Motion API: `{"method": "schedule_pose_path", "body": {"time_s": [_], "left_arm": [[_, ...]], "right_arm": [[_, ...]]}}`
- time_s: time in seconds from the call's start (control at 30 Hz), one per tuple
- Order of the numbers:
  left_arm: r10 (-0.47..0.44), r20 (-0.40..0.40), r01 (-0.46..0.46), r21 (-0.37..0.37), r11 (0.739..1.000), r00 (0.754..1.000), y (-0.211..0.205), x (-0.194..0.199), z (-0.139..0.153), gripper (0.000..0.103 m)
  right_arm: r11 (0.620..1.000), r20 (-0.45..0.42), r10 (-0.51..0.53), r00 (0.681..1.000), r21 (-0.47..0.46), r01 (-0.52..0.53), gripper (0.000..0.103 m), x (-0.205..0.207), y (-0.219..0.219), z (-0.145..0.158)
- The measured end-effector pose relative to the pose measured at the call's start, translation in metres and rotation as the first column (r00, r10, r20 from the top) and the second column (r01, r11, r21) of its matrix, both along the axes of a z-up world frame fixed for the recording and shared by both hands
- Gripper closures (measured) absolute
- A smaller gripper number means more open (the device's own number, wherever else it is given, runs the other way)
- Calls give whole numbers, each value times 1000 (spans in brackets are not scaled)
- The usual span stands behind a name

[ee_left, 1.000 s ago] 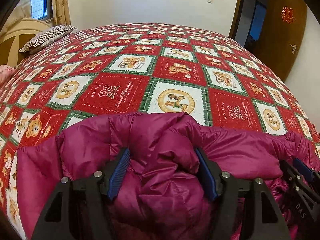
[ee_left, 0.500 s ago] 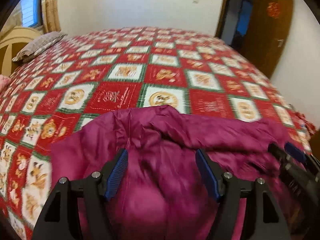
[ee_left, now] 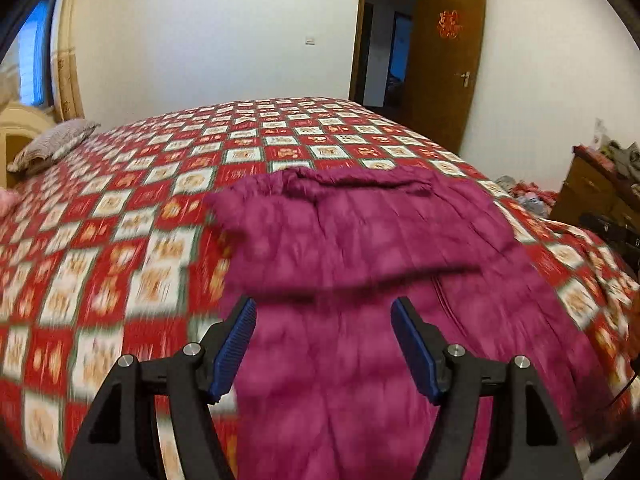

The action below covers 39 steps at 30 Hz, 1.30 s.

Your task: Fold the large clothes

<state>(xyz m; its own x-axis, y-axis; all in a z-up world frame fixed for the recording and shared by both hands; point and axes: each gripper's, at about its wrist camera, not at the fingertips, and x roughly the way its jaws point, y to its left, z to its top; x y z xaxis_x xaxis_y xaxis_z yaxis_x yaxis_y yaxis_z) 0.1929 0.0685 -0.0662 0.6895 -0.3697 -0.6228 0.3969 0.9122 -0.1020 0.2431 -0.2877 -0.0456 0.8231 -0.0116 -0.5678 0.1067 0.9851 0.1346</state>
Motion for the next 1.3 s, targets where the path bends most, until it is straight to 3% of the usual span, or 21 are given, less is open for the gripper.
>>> {"method": "schedule_pose_path", "body": {"time_s": [0.17, 0.2, 0.23, 0.3, 0.47, 0.6, 0.73, 0.8, 0.97, 1.13, 1.3], "left_arm": [[11, -13, -12, -103, 995, 1000, 51, -51, -10, 33], [23, 5, -22, -121, 992, 1000, 62, -63, -11, 33], [32, 23, -29, -132, 991, 999, 71, -72, -10, 33], [35, 55, -26, -156, 987, 998, 87, -89, -10, 33], [37, 77, -24, -166, 986, 996, 107, -117, -9, 33], [-23, 93, 43, -220, 975, 995, 121, -137, -4, 33], [-101, 89, 115, -170, 979, 991, 122, -149, -6, 32], [-109, 67, 118, -152, 981, 992, 121, -150, -16, 32], [-112, -82, 102, -115, 988, 990, 108, -137, -61, 32], [-107, -240, 86, -95, 992, 965, 94, -121, -98, 32], [-100, -215, 73, -131, 989, 972, 95, -124, -101, 27]], "right_arm": [[998, -47, -63, 997, -3, 62, 39, -69, -16, -9], [997, -53, -71, 996, 5, 72, 37, -81, -19, -11], [997, -61, -73, 995, 11, 74, 29, -91, -22, -13], [998, -86, -66, 994, 16, 68, 25, -106, -24, -20], [999, -163, -22, 986, 37, 28, 25, -119, -15, -48], [999, -181, 38, 983, 36, -32, 25, -125, 4, -65], [998, -224, 58, 973, -17, -64, 25, -122, 20, -83], [997, -248, 72, 966, -6, -76, 25, -120, 22, -92], [996, -327, 82, 942, -10, -90, 25, -117, 26, -117], [993, -346, 98, 933, -26, -114, 25, -119, 29, -125], [986, -356, 123, 926, -63, -155, 23, -120, 37, -128]]}}
